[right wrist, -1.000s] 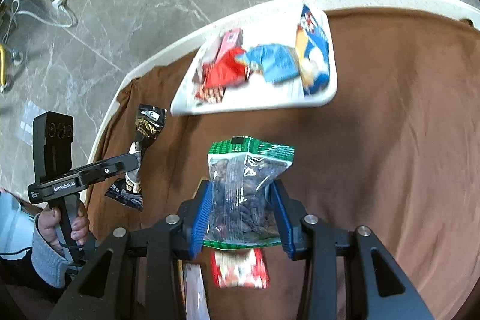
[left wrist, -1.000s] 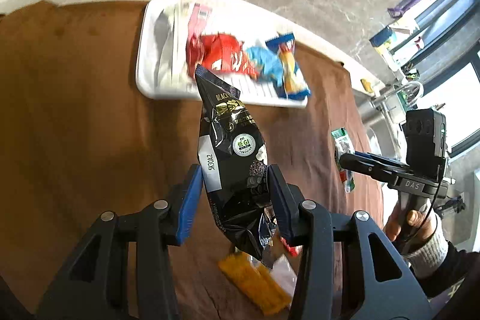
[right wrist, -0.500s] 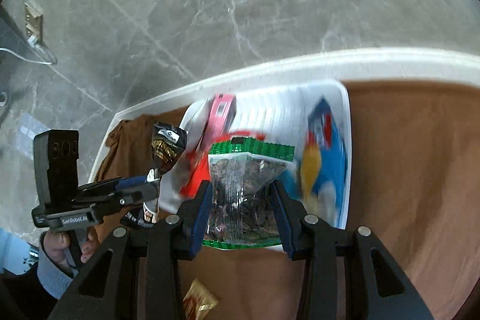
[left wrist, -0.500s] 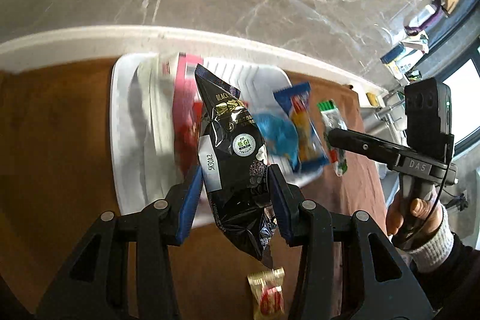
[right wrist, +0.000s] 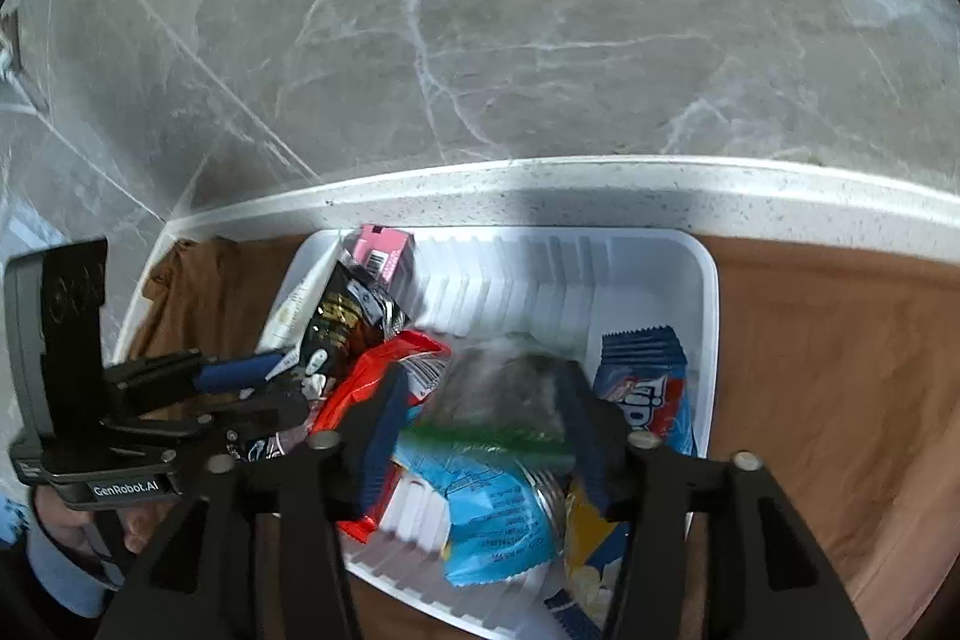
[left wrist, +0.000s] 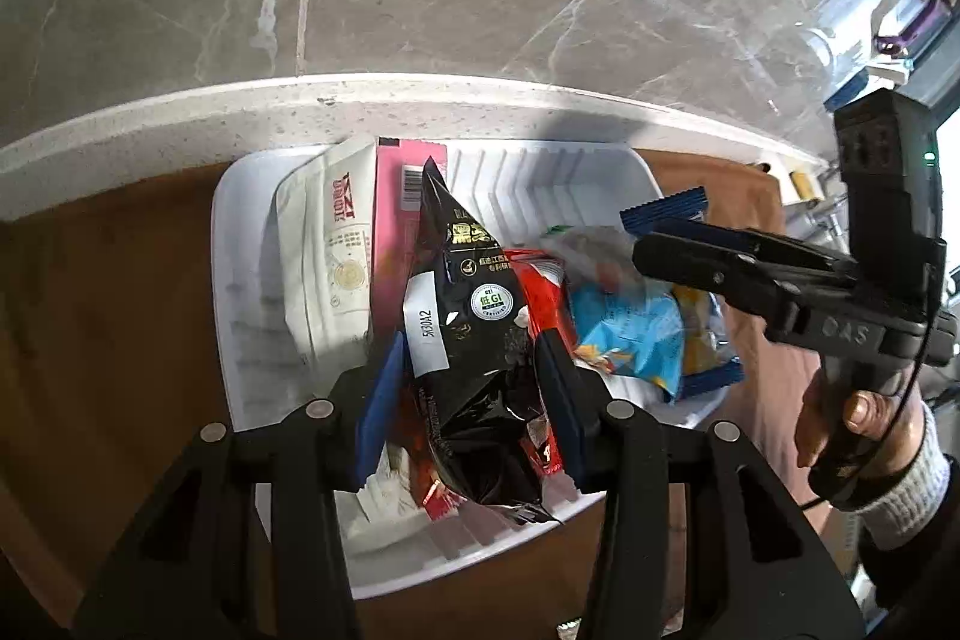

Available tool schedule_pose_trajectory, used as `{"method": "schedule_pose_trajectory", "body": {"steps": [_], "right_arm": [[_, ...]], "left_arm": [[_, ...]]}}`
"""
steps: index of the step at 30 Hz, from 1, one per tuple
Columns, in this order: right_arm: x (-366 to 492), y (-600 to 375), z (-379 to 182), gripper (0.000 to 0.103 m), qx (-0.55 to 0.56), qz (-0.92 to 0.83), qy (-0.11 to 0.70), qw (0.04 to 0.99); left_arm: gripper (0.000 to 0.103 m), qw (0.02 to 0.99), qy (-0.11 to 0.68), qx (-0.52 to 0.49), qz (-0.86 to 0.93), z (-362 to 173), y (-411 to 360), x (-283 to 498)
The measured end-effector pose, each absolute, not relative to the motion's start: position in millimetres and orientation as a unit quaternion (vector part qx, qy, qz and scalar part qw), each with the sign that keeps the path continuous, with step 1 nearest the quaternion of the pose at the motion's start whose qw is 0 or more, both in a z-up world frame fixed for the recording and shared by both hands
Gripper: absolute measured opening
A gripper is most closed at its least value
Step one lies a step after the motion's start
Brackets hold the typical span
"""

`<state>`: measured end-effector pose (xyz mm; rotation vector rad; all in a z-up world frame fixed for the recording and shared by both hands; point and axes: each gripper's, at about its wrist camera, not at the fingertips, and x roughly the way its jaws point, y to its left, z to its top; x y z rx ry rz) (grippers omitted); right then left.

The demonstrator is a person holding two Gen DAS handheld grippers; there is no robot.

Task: Organize snacks
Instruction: 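Carry both bags into the white tray and open both tools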

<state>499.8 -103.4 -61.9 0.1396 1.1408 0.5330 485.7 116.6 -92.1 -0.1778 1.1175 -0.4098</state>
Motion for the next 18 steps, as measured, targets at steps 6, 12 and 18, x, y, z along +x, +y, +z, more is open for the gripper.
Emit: {"method": "schedule_pose_trajectory", "body": {"steps": [6, 12, 18], "right_arm": [[492.2, -105.9, -47.7, 0.065, 0.054, 0.248, 0.505, 0.825], [473.8, -106.1, -28.9, 0.066, 0.051, 0.260, 0.483, 0.835], [434.5, -104.8, -12.6, 0.070, 0.044, 0.280, 0.474, 0.833]], "left_arm": [[0.043, 0.841, 0.507, -0.061, -0.178, -85.1, 107.8, 481.2], [0.043, 0.864, 0.470, -0.059, -0.172, -59.1, 111.3, 468.9], [0.044, 0.873, 0.448, -0.066, -0.181, -34.5, 110.8, 444.4]]}}
